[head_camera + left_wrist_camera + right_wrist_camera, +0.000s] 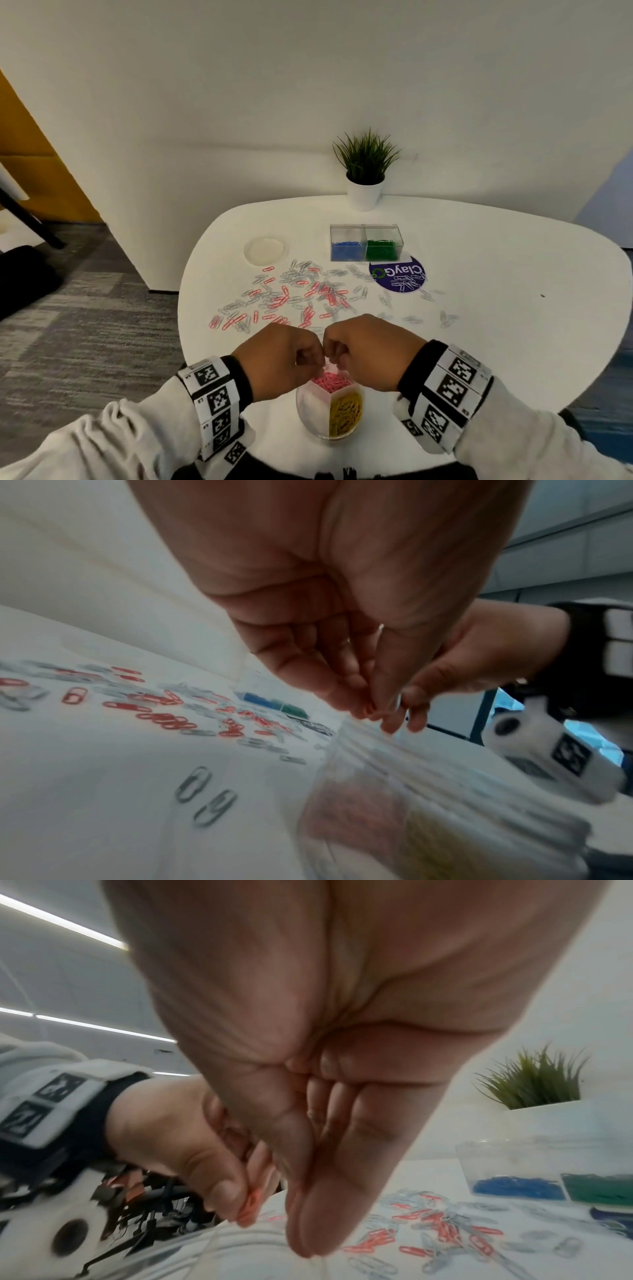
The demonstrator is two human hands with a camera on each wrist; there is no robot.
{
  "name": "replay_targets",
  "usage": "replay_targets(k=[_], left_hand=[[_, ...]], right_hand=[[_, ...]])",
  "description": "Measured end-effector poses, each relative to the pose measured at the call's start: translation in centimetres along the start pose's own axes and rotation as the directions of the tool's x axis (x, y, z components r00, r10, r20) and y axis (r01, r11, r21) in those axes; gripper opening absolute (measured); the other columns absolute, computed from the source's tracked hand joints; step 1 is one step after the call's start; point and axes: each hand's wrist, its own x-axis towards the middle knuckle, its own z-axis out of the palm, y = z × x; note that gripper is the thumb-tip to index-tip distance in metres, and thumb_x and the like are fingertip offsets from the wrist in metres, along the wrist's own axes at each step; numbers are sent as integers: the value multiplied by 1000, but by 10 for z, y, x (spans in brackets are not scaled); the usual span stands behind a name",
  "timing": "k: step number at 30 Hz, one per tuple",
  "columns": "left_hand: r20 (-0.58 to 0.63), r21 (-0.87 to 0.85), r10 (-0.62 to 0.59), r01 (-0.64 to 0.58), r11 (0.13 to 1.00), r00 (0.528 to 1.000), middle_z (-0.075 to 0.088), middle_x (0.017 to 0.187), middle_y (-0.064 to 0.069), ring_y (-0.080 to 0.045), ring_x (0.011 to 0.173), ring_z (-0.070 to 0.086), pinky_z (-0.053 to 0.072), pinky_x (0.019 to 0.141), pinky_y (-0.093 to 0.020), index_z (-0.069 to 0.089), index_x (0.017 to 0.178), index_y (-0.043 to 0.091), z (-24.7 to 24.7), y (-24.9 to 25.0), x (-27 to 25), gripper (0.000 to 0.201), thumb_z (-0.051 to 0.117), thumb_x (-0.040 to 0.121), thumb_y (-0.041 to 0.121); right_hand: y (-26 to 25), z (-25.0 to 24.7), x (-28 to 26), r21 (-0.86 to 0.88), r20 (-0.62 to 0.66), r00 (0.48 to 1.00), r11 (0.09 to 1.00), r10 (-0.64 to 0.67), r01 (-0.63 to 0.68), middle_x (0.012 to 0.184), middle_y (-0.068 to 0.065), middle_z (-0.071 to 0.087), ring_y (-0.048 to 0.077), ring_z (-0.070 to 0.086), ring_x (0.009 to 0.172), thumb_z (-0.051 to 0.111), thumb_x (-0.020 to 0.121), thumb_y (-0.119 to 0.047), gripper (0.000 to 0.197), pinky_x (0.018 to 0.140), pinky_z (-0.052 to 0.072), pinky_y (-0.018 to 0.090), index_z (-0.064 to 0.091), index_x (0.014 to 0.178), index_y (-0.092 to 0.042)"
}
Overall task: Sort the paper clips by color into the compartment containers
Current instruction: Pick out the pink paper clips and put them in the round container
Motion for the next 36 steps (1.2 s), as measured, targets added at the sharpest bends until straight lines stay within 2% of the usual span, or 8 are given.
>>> replay_targets(k=[4,7,10,14,21,25,32,36], left_hand=[[26,168,109,-112,979,994,62,92,17,0,85,55,47,77,-20,72,95,35,10,2,0,11,65,90,40],[-17,110,124,-122,986,992,63,91,17,1,84,59,48,76,-18,73,95,33,5,-4,3,9,66,91,36],[-155,123,5,14,992,988,64,90,16,-2,82,59,50,77,-23,72,95,32,-11,-24,8,6,67,91,32],[-202,372,-151,218,902,968,64,104,6,-15,95,60,48,84,-30,71,106,27,-26,-63,18,21,52,98,31],[-222,401,-248,320,858,943,60,117,3,-18,112,57,47,95,-32,67,122,29,-24,-85,37,31,51,98,42],[-163,438,-216,267,858,963,57,102,5,-17,101,56,49,86,-33,71,105,29,-16,-85,43,27,53,95,47],[-131,438,-219,255,862,967,58,97,7,-16,94,56,49,80,-31,66,93,28,-11,-84,45,14,51,92,28],[-187,298,-295,341,892,937,63,89,12,-12,84,58,51,78,-30,62,90,29,-24,-79,41,6,57,91,33]], right_hand=[[18,-3,2,120,-63,993,989,96,-88,95,-8,68,8,64,86,53,88,-8,20,80,54,28,62,97,-24],[44,2,7,39,-125,977,985,173,-170,98,-8,65,12,60,91,50,92,-13,18,81,50,28,59,96,-28],[66,8,19,-36,-129,962,968,241,-248,109,-6,62,14,57,98,46,96,-15,22,86,46,26,60,106,-29],[85,16,49,-94,-107,954,953,279,-289,122,-3,54,18,55,109,45,95,-13,38,94,45,28,55,127,-31],[92,11,100,-168,-145,926,913,350,-371,114,1,55,22,57,106,46,100,-40,30,89,49,36,56,116,-17],[97,15,107,-159,-150,927,917,344,-366,115,4,55,23,57,104,46,100,-32,24,89,50,37,55,116,-17],[93,12,99,-30,-263,915,946,305,-323,97,-1,51,21,56,84,52,93,-25,5,77,52,38,56,94,-23],[89,1,90,59,-335,893,952,302,-299,85,-4,61,16,58,76,54,92,-23,3,71,53,35,53,90,-24]])
